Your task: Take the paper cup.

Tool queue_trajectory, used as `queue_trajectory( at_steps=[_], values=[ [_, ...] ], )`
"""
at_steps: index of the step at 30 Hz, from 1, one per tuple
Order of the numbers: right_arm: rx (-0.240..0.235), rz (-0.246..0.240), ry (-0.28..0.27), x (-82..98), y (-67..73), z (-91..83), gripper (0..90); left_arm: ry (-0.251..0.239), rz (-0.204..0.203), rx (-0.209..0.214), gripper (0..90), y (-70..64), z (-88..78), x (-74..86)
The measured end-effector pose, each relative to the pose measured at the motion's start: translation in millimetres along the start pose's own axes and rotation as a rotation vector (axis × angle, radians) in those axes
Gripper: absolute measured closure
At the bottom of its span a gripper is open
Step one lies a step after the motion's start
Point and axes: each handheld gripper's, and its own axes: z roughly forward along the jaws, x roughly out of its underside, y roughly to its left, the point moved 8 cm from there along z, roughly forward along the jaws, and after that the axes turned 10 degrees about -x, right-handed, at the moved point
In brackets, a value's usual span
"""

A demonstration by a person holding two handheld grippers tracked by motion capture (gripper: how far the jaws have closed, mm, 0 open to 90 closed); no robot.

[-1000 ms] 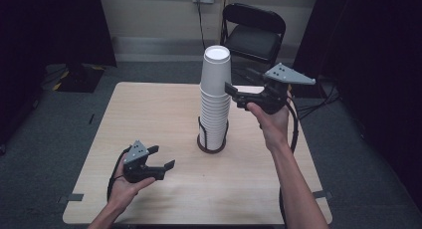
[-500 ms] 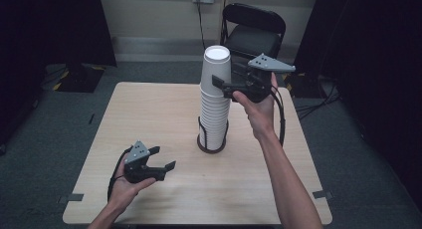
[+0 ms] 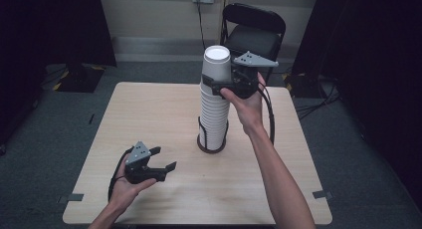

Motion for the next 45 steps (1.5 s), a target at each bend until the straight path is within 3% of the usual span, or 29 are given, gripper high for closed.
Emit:
queue_trajectory(
  at_steps=[7, 17, 45],
  values=[
    [0.015, 0.001, 0.024, 4.8, -0.7, 7.6, 12.6, -0.001, -0.004, -0.005, 17.4, 0.5, -0.2, -0.1],
    [-0.002, -0.015, 0.056, 5.2, -1.2, 9.1, 13.5, 0.002, -0.006, -0.006, 17.5, 1.4, 0.4, 0.2],
    [-0.002, -0.053, -0.034, -23.5, -0.9, -1.0, 14.9, 0.012, 0.003, -0.003, 18.0, 1.0, 2.7, 2.1]
  ],
)
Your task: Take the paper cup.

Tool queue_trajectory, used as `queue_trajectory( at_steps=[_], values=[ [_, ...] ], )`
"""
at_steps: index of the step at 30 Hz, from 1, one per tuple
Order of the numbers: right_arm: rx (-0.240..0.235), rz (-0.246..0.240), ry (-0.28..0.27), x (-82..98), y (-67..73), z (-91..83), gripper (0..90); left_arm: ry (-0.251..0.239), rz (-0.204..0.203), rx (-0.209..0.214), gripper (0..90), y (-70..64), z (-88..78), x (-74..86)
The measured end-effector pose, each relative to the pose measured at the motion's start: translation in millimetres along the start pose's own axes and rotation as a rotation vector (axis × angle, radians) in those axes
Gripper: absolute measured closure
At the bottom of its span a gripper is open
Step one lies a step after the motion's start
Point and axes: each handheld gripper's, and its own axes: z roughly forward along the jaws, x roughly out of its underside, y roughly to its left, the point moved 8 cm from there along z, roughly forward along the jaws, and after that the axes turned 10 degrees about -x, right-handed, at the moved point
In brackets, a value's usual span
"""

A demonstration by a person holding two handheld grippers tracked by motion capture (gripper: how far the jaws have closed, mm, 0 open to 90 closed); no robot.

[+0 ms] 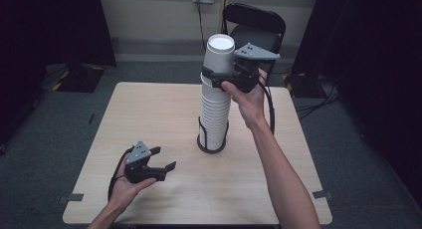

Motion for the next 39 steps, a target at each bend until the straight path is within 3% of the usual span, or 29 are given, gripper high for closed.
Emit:
queue_trajectory(
  at_steps=[11, 22, 39],
  values=[
    [-0.002, 0.004, -0.034, -18.3, 0.0, 0.6, 15.3, 0.001, 0.002, -0.001, 18.0, 0.8, -0.4, 0.1],
    [0.004, 0.010, -0.115, -40.2, 3.2, -4.7, 15.5, -0.001, 0.001, -0.001, 19.4, 0.4, -0.7, 0.0],
    [0.032, 0.021, -0.149, -48.0, 2.4, -38.8, 15.7, 0.001, 0.019, 0.001, 19.0, -1.8, 0.2, 0.2]
  ],
)
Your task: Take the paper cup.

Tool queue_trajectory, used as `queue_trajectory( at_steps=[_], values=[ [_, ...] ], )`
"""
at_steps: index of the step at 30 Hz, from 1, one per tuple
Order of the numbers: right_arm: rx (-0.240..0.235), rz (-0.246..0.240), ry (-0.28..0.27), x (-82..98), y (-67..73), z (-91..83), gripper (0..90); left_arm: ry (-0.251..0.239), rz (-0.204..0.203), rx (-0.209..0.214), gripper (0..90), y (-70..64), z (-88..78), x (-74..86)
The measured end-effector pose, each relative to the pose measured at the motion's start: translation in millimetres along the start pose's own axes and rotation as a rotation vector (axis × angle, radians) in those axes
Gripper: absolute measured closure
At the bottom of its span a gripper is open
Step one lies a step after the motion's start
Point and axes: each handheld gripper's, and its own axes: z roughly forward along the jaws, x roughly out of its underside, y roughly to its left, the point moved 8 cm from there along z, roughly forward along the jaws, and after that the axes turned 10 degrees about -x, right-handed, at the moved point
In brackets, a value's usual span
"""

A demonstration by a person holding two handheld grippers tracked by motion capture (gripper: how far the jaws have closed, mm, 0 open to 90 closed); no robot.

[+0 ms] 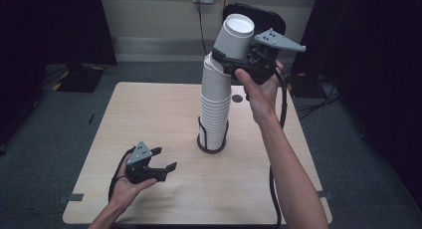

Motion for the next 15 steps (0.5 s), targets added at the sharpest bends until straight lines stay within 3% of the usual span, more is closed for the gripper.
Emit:
queue_trajectory(
  at_steps=[9, 11, 15],
  values=[
    [0.040, 0.005, 0.007, 1.3, -6.2, -26.6, 15.9, -0.012, -0.006, 0.001, 19.9, -1.7, 0.1, -1.7],
    [0.077, 0.008, 0.023, 1.5, -10.9, -36.8, 15.9, -0.009, -0.008, -0.007, 19.8, -1.9, 0.0, -1.6],
    [0.102, 0.024, 0.030, 4.4, -17.3, -47.8, 16.0, -0.017, 0.002, -0.016, 19.8, -2.9, -0.1, -2.3]
  ],
)
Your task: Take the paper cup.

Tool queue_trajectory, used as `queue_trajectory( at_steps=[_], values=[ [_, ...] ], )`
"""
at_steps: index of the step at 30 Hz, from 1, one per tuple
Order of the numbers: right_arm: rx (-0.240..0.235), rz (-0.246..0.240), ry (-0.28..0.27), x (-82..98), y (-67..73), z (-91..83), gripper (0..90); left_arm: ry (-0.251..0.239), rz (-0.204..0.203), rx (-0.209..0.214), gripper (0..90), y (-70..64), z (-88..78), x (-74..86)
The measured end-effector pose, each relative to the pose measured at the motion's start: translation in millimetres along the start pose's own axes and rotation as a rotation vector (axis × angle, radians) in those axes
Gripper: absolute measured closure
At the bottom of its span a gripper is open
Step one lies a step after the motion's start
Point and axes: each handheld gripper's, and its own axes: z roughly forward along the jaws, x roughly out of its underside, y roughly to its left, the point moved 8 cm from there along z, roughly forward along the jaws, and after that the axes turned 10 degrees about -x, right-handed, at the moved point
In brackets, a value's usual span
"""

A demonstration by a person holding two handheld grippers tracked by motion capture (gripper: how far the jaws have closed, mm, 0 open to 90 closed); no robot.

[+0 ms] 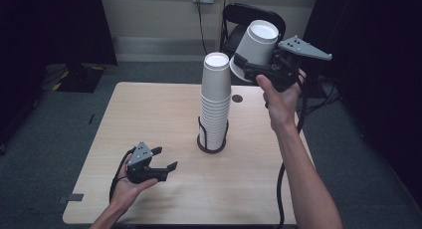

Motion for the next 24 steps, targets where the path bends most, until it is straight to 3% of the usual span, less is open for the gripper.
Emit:
queue_trajectory(
  at_steps=[5, 8, 13, 17, 18, 24],
  values=[
    [0.021, 0.020, 0.012, 9.6, -8.3, -12.8, 16.1, -0.009, 0.022, -0.017, 20.9, 0.0, 0.5, -2.0],
    [0.026, 0.027, 0.022, 16.2, -10.9, -19.7, 16.1, -0.006, 0.026, -0.001, 22.7, -4.5, 1.8, -2.6],
    [0.036, 0.027, 0.045, 28.0, -11.5, -30.8, 16.1, 0.006, -0.011, 0.039, 21.4, -9.8, 4.5, -1.8],
    [0.041, 0.037, 0.050, 37.9, -11.7, -39.4, 16.0, -0.016, 0.012, 0.048, 21.1, -11.1, 2.3, -4.9],
    [0.039, 0.040, 0.055, 41.5, -11.5, -41.1, 16.1, -0.021, 0.020, 0.048, 20.3, -10.6, 1.9, -5.7],
    [0.017, 0.062, 0.088, 73.4, -2.9, -45.2, 16.1, -0.039, -0.013, 0.052, 19.7, -9.6, 0.2, -14.4]
  ],
)
